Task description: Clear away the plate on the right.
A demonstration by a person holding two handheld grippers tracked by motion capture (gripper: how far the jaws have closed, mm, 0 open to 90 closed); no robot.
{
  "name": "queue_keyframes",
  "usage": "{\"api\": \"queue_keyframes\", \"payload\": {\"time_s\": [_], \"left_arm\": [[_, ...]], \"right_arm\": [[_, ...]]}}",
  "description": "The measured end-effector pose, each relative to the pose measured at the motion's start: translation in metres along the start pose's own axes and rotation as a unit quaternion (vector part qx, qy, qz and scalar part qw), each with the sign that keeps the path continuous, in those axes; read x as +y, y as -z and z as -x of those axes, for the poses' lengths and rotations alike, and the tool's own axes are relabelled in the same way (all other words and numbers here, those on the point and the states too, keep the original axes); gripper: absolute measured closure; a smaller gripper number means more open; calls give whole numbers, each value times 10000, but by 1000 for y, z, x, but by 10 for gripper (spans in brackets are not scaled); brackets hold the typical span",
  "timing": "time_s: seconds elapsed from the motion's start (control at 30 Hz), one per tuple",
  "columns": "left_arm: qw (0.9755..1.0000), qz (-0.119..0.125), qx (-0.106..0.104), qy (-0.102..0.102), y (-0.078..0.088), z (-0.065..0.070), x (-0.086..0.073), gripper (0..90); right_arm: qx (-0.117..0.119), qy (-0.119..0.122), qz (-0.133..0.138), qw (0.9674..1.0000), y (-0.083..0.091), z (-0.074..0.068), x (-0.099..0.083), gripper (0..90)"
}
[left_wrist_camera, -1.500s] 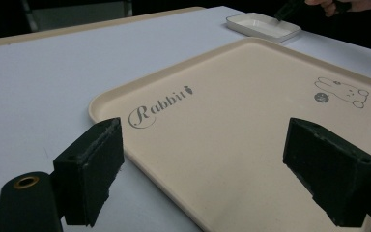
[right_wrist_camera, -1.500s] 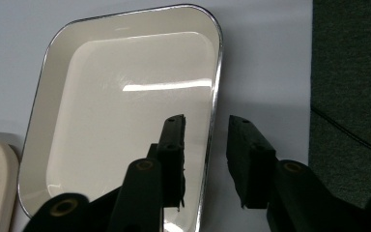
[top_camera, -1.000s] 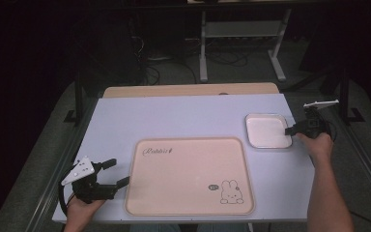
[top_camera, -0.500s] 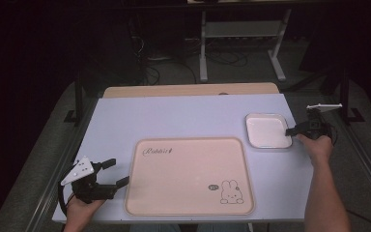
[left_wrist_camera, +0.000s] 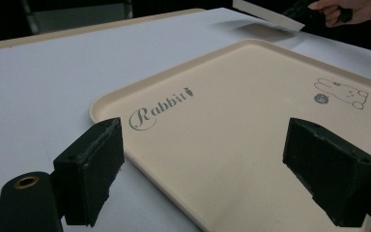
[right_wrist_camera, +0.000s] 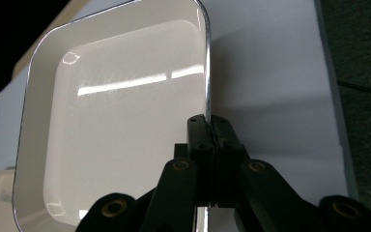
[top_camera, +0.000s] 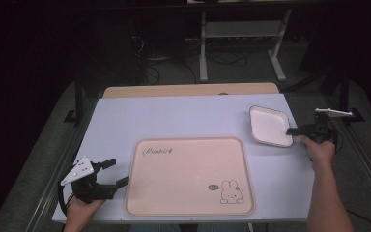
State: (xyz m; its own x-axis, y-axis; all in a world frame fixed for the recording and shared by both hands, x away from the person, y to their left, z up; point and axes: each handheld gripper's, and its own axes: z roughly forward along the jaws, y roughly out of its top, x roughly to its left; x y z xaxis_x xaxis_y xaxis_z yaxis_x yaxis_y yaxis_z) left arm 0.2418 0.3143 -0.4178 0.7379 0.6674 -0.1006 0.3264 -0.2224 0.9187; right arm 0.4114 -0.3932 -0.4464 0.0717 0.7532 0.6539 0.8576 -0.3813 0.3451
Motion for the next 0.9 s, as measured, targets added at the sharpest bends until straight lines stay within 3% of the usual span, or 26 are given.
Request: {"api": "queue_keyframes", "payload": {"time_s": [0.33, 0.53, 0.7, 0.9], "left_arm": [[10000, -1, -18, -17, 0, 1, 0, 144], [10000, 18, -22, -35, 1, 1, 1, 144], [10000, 28, -26, -30, 1, 2, 1, 144], [10000, 17, -45, -38, 1, 3, 1, 144]], "right_arm": [[532, -86, 225, 9983, 16, -1, -18, 883], [693, 49, 300, 9971, 27, -7, -29, 883], [898, -68, 378, 9952, 40, -9, -41, 883], [954, -18, 449, 9944, 52, -15, -51, 884]]}}
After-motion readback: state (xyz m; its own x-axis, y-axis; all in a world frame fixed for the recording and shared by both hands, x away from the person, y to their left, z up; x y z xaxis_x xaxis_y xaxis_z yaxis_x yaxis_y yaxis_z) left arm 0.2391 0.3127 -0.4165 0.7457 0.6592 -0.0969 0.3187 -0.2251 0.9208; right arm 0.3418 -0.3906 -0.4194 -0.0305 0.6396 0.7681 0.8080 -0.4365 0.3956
